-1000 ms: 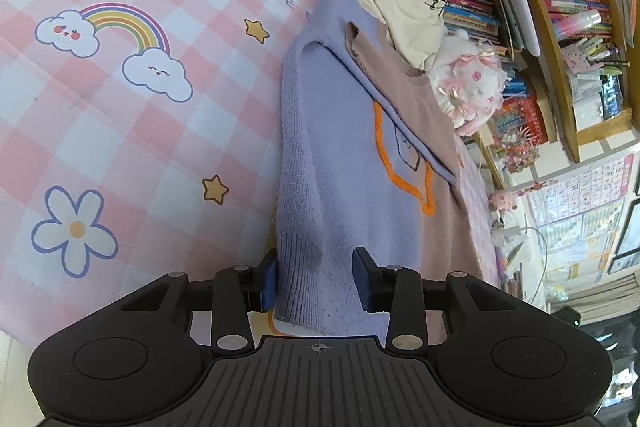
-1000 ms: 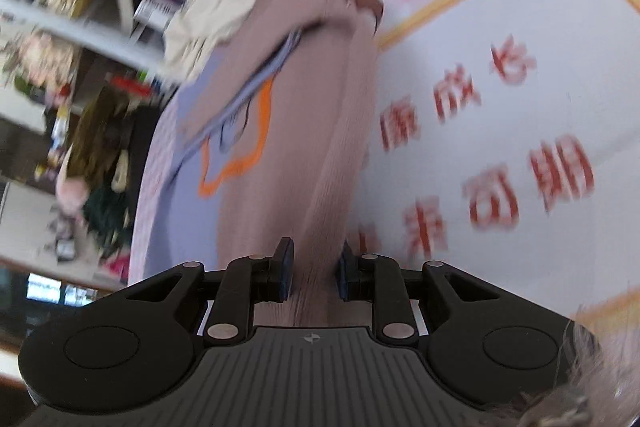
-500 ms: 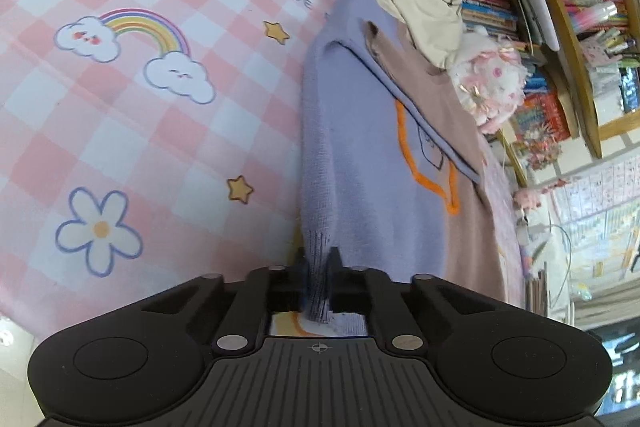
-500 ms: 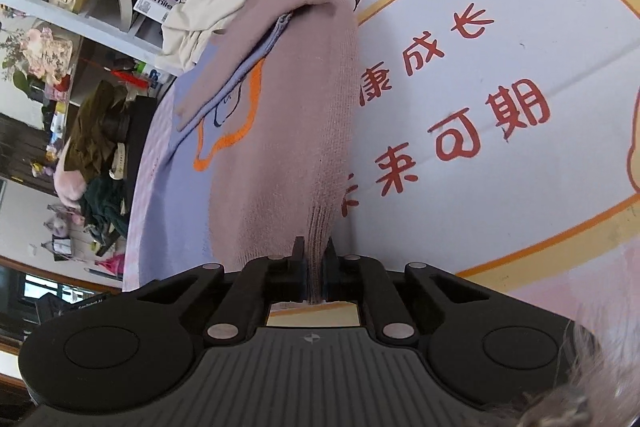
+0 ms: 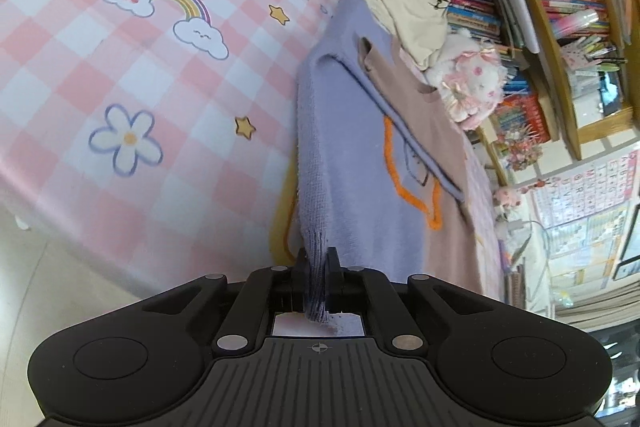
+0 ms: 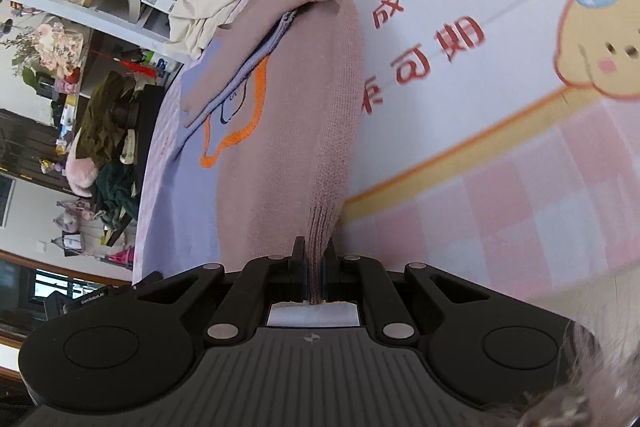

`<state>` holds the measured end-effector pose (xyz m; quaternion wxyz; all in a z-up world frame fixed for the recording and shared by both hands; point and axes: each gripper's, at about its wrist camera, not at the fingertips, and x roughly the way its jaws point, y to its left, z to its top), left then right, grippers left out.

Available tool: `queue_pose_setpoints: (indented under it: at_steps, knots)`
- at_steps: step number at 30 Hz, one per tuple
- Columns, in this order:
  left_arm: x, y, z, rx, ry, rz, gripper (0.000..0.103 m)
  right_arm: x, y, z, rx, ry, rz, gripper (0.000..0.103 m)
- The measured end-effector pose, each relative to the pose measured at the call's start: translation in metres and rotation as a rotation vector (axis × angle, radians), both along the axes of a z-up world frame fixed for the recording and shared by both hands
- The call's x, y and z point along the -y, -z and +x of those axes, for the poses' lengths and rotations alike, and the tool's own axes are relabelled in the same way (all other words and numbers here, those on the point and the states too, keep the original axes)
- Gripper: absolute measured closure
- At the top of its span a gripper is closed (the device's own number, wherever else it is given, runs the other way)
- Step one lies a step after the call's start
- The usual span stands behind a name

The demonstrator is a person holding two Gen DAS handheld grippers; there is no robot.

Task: Fold clothes
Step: 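Lift the hem with both grippers and fold it toward the collar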

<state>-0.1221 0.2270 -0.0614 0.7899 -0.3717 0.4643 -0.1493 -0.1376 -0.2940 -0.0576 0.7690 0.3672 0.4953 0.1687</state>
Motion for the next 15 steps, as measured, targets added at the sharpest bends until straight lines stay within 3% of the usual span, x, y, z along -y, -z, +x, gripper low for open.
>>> queue_pose_setpoints:
  at_steps: [5, 15]
  knots:
    - [0.003, -0.001, -0.026, -0.017, -0.004, 0.022, 0.099, 0.003, -0.003, -0.027, -0.004, -0.014, 0.011, 0.096]
    - [0.003, 0.008, -0.082, -0.052, -0.054, -0.025, 0.099, 0.017, 0.000, -0.073, -0.051, -0.034, 0.042, 0.096]
